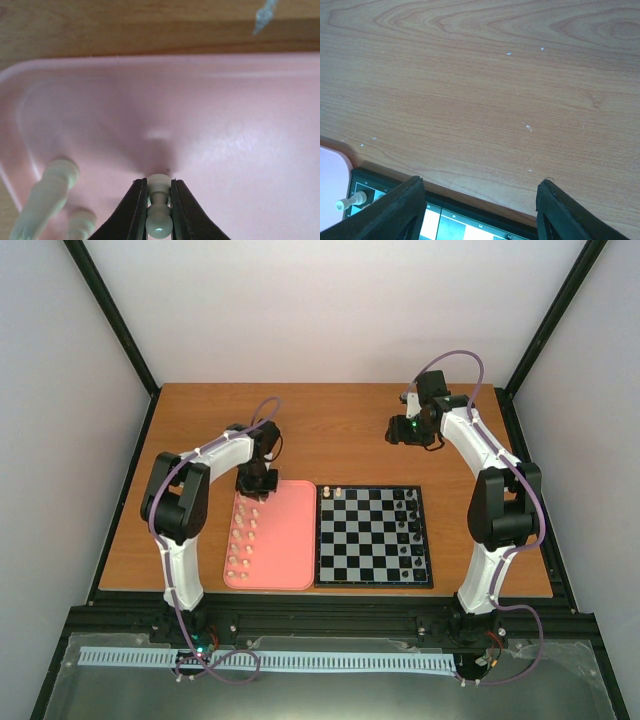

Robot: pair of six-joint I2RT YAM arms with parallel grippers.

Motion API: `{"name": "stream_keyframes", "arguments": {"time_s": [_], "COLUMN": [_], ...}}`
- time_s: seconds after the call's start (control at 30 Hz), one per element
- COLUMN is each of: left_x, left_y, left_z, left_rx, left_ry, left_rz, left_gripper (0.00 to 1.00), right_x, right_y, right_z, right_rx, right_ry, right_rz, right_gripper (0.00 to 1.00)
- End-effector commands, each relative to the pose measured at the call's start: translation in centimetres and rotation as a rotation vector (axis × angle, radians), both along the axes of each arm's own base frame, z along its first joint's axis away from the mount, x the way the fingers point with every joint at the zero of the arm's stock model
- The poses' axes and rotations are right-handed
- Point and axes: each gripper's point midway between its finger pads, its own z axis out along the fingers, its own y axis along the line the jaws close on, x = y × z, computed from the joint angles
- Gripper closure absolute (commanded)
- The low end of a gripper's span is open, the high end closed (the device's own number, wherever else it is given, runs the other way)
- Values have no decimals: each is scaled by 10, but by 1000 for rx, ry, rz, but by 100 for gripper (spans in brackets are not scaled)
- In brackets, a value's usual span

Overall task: Set up the chess pieces on the board
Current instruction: Pick up the chess piece from the storage box, then place the chess piece on the chessboard.

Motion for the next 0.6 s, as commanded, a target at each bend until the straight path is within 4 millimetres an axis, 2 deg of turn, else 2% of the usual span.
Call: {"name": "stream_keyframes", "arguments": {"time_s": [0.0,0.13,0.3,0.4,0.57], "left_x": [-7,-19,-25,-31,-43], "left_y": [-41,-98,-150,-171,-191], "left_z": [44,73,89,91,90], "left_rx": [-106,-169,-227,-235,-249], "left_ry": [-30,-38,-51,-56,-47], "left_rz": [-101,-245,-340,-400,-463], "left_gripper": [99,99,99,99,99], "right_x": [3,7,6,5,0], "right_y": [-5,-6,-7,-10,-14], "right_z": [14,14,16,16,14], "right_rx": [-14,-19,-23,-40,-59], "right_ry": [-35,-37,-40,-42,-45], "right_rz": [0,-2,-7,-9,-12], "right_gripper": [39,39,39,39,39]}}
